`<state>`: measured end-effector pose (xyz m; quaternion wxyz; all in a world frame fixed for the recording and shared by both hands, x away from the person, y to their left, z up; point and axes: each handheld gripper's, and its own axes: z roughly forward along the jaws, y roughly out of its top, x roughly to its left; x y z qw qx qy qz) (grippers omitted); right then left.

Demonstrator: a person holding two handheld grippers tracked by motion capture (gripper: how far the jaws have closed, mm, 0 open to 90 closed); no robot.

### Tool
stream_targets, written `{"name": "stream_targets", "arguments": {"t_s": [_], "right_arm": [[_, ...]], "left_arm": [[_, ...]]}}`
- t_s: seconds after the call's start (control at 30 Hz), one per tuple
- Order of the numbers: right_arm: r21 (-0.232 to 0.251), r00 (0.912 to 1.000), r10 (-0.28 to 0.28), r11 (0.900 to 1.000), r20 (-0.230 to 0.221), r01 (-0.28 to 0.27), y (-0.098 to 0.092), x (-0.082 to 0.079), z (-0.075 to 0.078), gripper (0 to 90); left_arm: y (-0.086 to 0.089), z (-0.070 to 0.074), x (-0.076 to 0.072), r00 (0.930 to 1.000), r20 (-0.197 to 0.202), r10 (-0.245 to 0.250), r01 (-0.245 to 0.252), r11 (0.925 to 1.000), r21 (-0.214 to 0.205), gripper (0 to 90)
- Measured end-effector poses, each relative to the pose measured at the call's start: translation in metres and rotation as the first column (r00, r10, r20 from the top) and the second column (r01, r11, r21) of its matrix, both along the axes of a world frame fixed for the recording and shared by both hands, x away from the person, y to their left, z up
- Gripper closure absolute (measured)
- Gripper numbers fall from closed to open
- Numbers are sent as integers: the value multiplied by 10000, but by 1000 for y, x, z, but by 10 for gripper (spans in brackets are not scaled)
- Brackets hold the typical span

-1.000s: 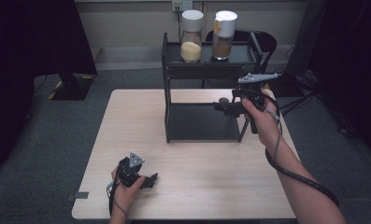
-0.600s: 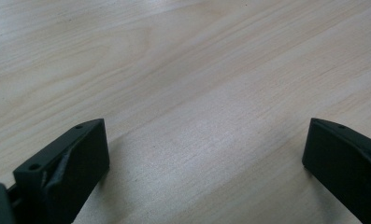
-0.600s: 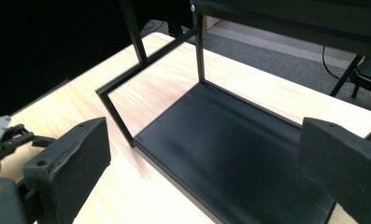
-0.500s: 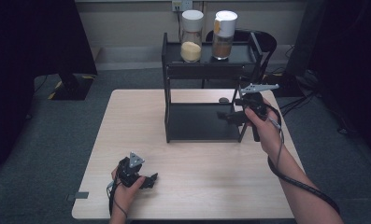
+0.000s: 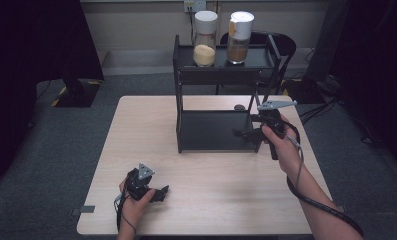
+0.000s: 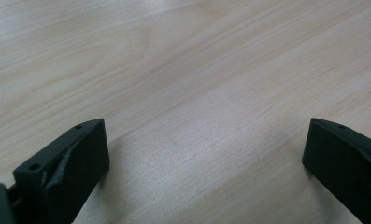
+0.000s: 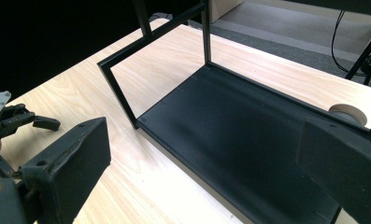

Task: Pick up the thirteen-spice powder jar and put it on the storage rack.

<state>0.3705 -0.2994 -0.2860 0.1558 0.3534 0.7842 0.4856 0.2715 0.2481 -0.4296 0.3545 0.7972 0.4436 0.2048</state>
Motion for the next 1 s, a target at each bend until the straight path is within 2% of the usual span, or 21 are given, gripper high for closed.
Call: {"name": "stream_targets", "arguments": {"t_s": [0.37,1.0], "right_arm": [[113,9999,70,9999,-93,-69,-5,-5,-11,22],[263,9994,-36,9996,-353,46,-19,-15,-41,22]], "left_arm": [[0,0,0,10000,1,1,-1,10000,-2,0],[0,0,0,10000,0,4,-4,10000,-2,0]]}}
